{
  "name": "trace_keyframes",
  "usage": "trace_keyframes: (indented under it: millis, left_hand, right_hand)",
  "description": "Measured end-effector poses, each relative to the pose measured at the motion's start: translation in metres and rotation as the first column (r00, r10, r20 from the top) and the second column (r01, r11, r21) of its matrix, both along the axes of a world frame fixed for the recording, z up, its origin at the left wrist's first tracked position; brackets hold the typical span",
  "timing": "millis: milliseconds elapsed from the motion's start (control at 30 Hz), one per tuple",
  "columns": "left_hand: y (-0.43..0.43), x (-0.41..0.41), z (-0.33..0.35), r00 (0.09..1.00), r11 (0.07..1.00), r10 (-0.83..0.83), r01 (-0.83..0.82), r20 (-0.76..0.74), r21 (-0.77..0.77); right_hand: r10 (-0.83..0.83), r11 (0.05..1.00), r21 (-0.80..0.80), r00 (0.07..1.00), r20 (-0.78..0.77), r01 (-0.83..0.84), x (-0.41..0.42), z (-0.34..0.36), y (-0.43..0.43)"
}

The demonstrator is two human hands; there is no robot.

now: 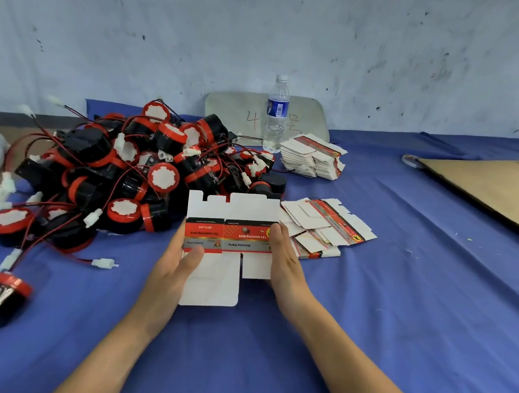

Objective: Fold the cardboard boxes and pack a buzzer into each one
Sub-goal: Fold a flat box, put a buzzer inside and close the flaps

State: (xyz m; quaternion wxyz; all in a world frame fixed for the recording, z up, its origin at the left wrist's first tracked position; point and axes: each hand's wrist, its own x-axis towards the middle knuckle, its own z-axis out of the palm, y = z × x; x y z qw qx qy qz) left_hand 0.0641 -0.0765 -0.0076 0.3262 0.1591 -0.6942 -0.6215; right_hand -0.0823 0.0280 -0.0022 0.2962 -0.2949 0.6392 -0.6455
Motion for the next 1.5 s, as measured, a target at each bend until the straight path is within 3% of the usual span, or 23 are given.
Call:
trace_keyframes:
  millis: [333,500,600,800,933,1000,1333,1500]
  left_hand:
    - [0.008,-0.002,0.001,0.999,0.999,-0.029,0.028,-0.033,-0.020]
    - [0.011,-0.009,-0.012,0.988,0.991,0.046,-0.027,0.147,-0.128]
    - [0.014,-0.013,-0.018,0.987,0.983,0.083,-0.059,0.136,-0.172]
    - [0.021,-0.006,-0.003,0.994,0.995,-0.102,0.102,0.031,0.008]
    - [0.023,-0.004,-0.003,0.998,0.972,-0.060,0.062,-0.015,0.228]
    - [0.019,-0.007,-0.001,1.000,0.956,0.017,-0.016,-0.001,0.291]
    - [0.009,-0.006,-0.003,0.997,0.975,0.013,0.004,-0.075,0.220]
    - [0.013,-0.006,0.001,0.993,0.998,0.063,-0.064,-0.097,0.002]
  right_hand:
    - [0.012,0.994,-0.109,1.000,0.023,-0.009,0.003,0.005,-0.004]
    - [0.146,0.982,-0.121,0.989,0.026,-0.141,0.012,-0.001,-0.006]
    - [0.161,0.982,-0.105,0.987,0.021,-0.158,0.021,-0.003,-0.010]
    - [0.127,0.976,-0.169,0.990,-0.059,-0.135,0.011,0.003,-0.007]
    - [0.046,0.998,-0.030,0.944,-0.328,-0.059,0.012,-0.001,-0.007]
    - [0.000,0.999,-0.048,0.934,-0.357,-0.018,0.010,-0.005,-0.008]
    - [-0.003,0.989,-0.147,0.990,-0.139,-0.017,0.010,0.001,-0.004]
    - [0.027,0.972,-0.232,0.999,-0.025,-0.032,0.011,0.005,-0.002]
